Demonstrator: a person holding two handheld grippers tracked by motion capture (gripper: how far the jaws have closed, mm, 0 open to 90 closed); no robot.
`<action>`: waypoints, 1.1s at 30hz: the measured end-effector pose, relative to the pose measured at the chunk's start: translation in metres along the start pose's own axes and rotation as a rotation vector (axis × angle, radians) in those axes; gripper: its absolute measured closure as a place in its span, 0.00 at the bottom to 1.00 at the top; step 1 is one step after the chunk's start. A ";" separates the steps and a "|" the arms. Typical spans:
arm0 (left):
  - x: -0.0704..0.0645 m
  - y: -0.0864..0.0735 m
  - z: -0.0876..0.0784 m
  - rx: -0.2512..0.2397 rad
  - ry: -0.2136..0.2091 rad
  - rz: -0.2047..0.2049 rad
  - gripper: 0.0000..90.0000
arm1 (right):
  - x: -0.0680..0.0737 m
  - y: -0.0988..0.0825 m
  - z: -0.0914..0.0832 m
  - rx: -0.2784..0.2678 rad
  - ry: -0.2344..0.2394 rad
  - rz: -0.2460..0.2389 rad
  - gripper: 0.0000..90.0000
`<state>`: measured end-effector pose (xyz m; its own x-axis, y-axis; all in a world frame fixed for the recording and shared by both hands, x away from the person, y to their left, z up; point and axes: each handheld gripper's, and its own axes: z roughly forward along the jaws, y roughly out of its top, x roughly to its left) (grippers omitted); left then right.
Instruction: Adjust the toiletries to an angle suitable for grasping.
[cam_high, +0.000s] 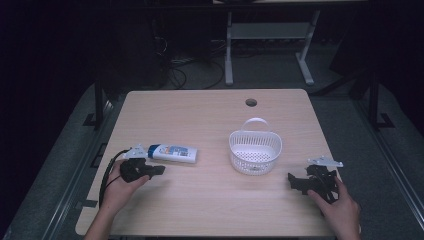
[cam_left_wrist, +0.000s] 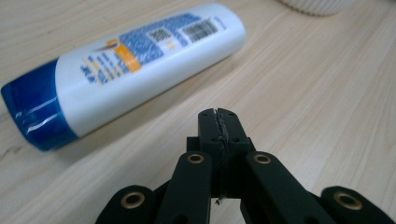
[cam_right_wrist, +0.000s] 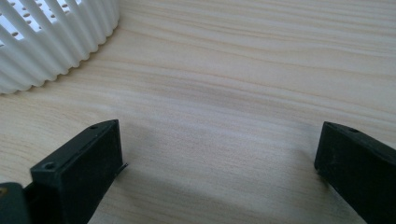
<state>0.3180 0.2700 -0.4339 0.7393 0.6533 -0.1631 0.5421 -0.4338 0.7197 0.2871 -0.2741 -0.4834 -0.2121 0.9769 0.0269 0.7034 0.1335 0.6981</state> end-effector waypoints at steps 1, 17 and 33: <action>0.000 0.002 0.000 -0.004 -0.004 0.001 1.00 | 0.000 0.000 0.000 0.000 0.000 -0.001 0.00; 0.008 0.036 0.003 -0.032 -0.015 0.019 1.00 | 0.000 0.000 0.000 0.000 0.000 0.000 0.00; 0.015 0.067 0.018 -0.031 -0.031 0.029 1.00 | 0.000 0.000 0.000 0.000 0.000 -0.001 0.00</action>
<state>0.3726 0.2393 -0.3997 0.7669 0.6208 -0.1628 0.5081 -0.4323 0.7450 0.2872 -0.2742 -0.4834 -0.2125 0.9768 0.0266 0.7030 0.1339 0.6984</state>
